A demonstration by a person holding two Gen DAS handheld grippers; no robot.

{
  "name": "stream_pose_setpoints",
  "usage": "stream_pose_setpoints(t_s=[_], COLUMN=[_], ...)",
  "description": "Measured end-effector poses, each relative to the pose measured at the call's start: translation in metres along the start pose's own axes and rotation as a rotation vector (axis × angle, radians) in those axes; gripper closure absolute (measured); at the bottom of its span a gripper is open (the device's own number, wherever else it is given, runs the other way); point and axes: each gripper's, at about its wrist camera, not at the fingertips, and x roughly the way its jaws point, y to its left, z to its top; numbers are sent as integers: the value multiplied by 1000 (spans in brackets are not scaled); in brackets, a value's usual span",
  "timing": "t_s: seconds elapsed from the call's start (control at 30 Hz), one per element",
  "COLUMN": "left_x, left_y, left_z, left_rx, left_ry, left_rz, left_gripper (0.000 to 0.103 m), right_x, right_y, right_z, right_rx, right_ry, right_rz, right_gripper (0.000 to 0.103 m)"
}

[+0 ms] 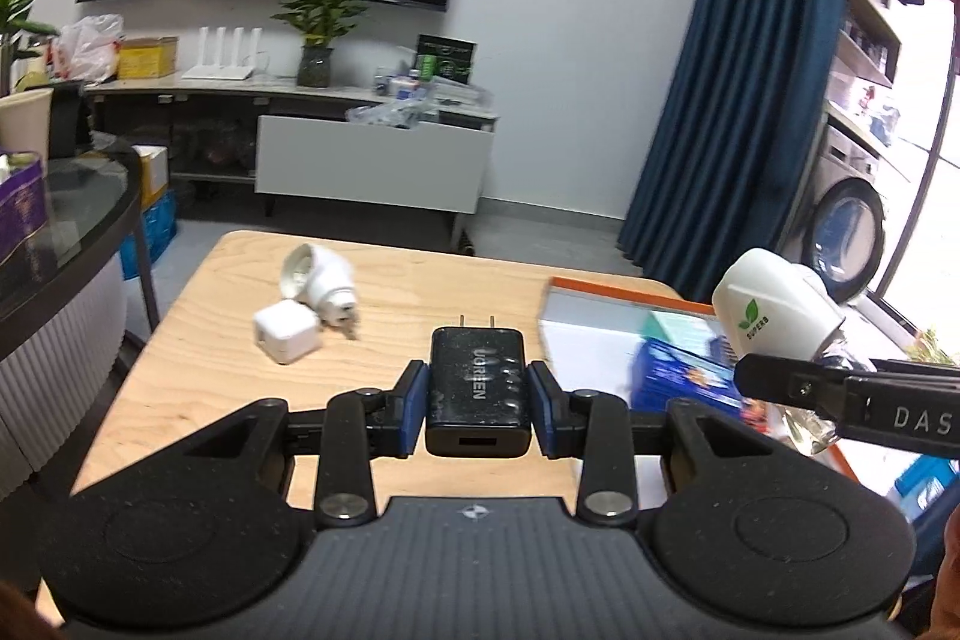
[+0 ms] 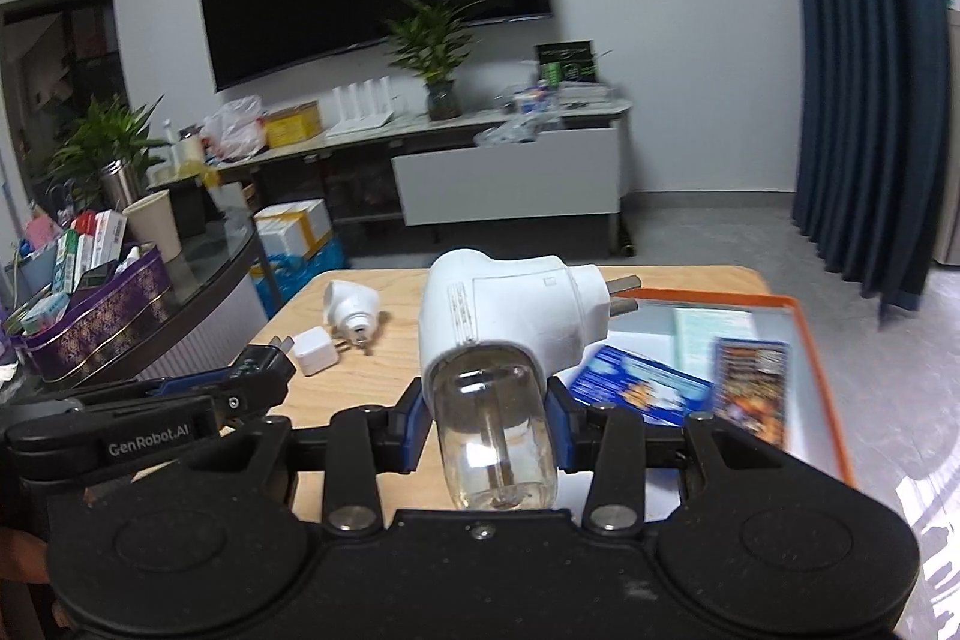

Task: Organize rigid objects
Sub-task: 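Carry the black charger with the left gripper while the right carries the diffuser toward the lid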

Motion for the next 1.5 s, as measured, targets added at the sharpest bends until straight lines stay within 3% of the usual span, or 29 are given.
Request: stream_pose_setpoints(t_s=[0.3,0.8,1.5], left_x=[4,22,23], left_y=[-37,-83,-96], left_z=[-7,-17,-18], left_rx=[49,102,118], left_ry=[19,38,42], left_rz=[-69,-156,-174], left_gripper=[67,67,67], right_x=[-35,-51,-52], right_y=[-35,-75,-79], right_z=[-24,-42,-43], right_rx=[59,132,141], right_ry=[-26,-5,6], right_rz=[-89,-206,-219], right_gripper=[54,54,54])
